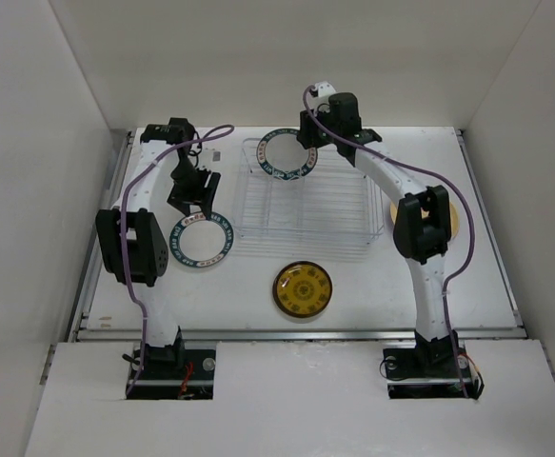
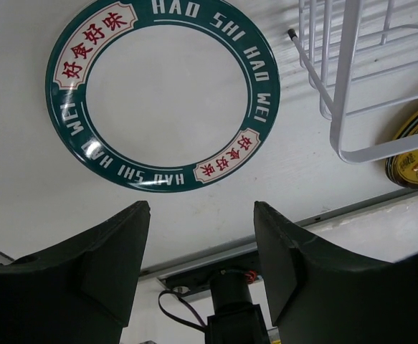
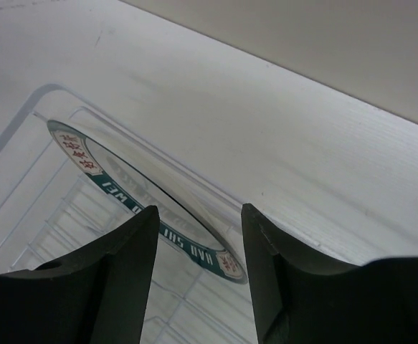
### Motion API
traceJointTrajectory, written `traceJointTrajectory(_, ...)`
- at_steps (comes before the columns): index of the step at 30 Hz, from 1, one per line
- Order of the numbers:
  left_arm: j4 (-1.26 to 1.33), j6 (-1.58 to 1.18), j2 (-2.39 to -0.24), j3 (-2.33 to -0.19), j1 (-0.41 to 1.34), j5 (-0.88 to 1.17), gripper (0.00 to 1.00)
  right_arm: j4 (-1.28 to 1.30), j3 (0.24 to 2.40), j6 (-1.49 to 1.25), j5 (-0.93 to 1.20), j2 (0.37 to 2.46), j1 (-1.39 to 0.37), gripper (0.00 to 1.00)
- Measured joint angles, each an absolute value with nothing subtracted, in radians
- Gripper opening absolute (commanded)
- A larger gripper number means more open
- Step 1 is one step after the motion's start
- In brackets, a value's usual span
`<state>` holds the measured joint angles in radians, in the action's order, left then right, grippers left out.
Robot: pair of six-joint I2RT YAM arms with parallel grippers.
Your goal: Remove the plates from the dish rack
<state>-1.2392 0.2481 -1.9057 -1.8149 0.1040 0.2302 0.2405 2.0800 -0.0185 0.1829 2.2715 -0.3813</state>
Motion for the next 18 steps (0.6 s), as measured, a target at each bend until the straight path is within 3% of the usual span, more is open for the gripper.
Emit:
traceJointTrajectory(3, -1.239, 0.248, -1.925, -1.816, 0.104, 0.231, 0.57, 0.221, 2.094, -0.004, 0.187, 2.279, -0.381, 0.45)
traceJointTrajectory(9, -1.255, 0.237, -1.983, -1.879, 0.105, 0.270, 0.57, 0.216, 2.094, 0.021, 0.189, 2.286, -0.381, 0.44)
traceJointTrajectory(11, -1.261, 0.235, -2.011, -1.921, 0.108, 0.286, 0.57, 0.214, 2.094, 0.035, 0.185, 2.286, -0.381, 0.38)
traceJointTrajectory(13, -1.265, 0.233, -2.033, -1.956, 0.111, 0.304, 0.57, 0.211, 2.094, 0.045, 0.184, 2.286, -0.381, 0.22)
traceJointTrajectory(18, -1.268, 0.225, -2.063, -2.018, 0.121, 0.373, 0.57, 0.208, 2.093, 0.090, 0.203, 2.286, -0.381, 0.00)
